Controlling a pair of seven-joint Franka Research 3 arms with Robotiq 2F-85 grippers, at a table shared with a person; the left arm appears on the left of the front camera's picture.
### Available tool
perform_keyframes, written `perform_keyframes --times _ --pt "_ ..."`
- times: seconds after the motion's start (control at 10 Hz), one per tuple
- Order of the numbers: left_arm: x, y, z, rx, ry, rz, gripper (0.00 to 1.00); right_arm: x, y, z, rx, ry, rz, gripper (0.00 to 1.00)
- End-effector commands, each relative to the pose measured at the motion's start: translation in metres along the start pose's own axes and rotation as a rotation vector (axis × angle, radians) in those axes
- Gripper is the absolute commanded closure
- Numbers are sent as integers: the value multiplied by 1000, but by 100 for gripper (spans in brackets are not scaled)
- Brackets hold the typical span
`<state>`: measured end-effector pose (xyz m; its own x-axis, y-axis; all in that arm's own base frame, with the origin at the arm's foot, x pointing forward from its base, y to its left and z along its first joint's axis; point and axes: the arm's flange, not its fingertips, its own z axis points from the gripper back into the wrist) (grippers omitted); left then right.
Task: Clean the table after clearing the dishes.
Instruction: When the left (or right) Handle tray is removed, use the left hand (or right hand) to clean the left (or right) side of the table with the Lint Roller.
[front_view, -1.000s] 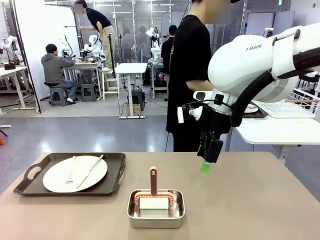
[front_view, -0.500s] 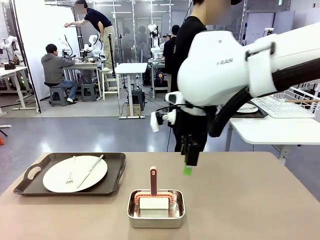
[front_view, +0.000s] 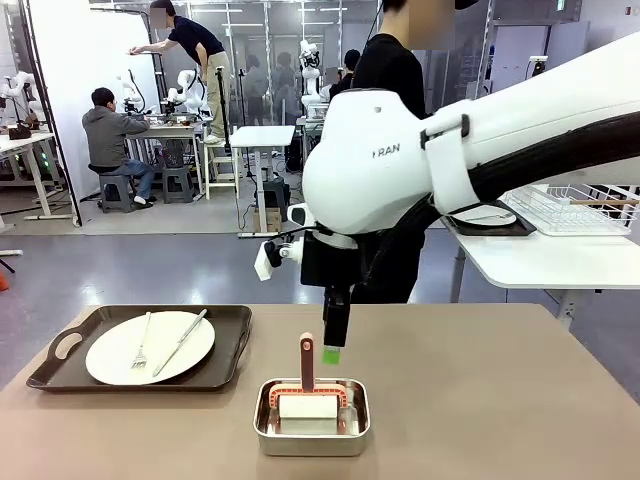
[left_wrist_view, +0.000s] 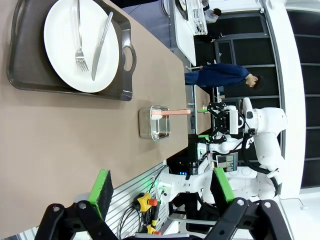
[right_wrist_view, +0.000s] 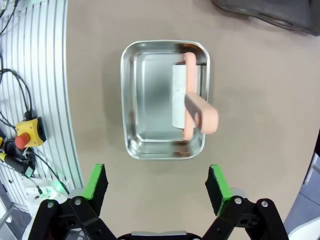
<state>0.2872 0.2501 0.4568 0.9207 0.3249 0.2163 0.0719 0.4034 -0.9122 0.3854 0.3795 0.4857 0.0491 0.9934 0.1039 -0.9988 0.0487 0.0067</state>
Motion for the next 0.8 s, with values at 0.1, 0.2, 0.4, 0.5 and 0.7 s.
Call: perform_keyframes --times 0.1,0.2,0.4,0.5,0.7 --pt "0 -1 2 2 -6 -3 0 20 -13 -8 -43 33 -26 0" --pt "0 -1 2 2 -6 -3 0 25 -15 -11 -49 45 -32 0" --pt "0 -1 2 2 -6 -3 0 37 -19 -18 -92 62 -56 0" --pt "0 -1 2 2 -6 -3 0 42 -21 -26 -81 71 -52 0" --pt "0 -1 2 2 -6 -3 0 49 -20 -41 -77 94 -60 0"
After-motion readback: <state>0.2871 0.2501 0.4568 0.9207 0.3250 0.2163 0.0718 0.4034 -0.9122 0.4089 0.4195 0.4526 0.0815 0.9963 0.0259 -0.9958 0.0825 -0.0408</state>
